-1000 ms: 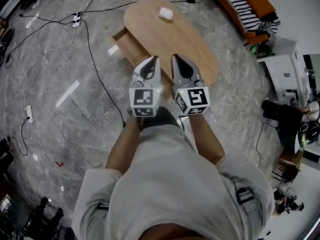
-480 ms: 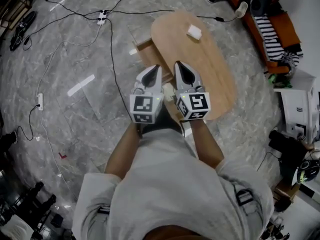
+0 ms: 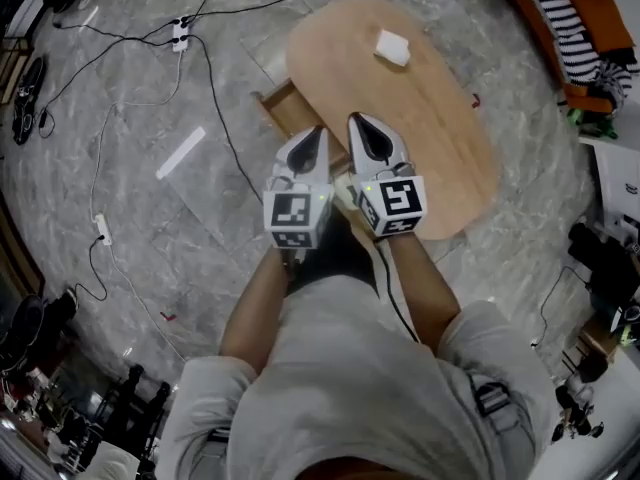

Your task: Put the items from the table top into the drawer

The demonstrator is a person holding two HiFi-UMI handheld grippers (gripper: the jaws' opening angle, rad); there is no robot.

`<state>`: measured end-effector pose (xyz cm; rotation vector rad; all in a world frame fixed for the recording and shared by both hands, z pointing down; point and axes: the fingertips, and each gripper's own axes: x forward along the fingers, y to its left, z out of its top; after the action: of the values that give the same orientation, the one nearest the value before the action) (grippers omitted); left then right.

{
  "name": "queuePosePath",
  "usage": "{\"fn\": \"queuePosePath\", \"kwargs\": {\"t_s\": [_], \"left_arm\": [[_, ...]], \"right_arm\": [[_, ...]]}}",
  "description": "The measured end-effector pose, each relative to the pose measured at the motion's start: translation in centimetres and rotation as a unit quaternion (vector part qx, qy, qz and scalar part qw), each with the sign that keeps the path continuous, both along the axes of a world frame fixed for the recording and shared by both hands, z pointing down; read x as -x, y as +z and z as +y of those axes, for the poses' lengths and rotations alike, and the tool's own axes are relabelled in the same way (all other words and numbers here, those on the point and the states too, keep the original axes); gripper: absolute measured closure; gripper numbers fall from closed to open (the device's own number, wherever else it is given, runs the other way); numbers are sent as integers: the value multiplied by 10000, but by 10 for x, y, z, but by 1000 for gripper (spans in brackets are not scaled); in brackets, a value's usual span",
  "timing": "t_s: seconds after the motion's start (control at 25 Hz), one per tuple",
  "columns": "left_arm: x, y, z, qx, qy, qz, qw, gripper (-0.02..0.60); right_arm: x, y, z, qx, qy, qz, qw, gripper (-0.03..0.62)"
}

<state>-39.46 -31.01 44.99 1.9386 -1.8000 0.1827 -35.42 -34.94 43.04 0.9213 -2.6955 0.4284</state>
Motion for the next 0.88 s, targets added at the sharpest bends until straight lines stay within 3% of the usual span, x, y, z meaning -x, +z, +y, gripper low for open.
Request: {"fn": "queuePosePath", "kwargs": {"t_s": [0.24,0.44,0.64,0.88], "left_arm": [[-2,82,-72,411,63,-49,9991,561],[-1,140,-88,882,133,61,9960,561],[9,186,-115,1115,348,12,9932,561],[13,241,-160,1378,379,391,9890,561]], "right_arm": [[2,88,-66,503,153,-17,9986,586],[-2,156,-84,754,275,243,9965,586],[-3,191,-119,1005,522,374,9929,586],[1,229,-171,858,619,598,9926,586]]}}
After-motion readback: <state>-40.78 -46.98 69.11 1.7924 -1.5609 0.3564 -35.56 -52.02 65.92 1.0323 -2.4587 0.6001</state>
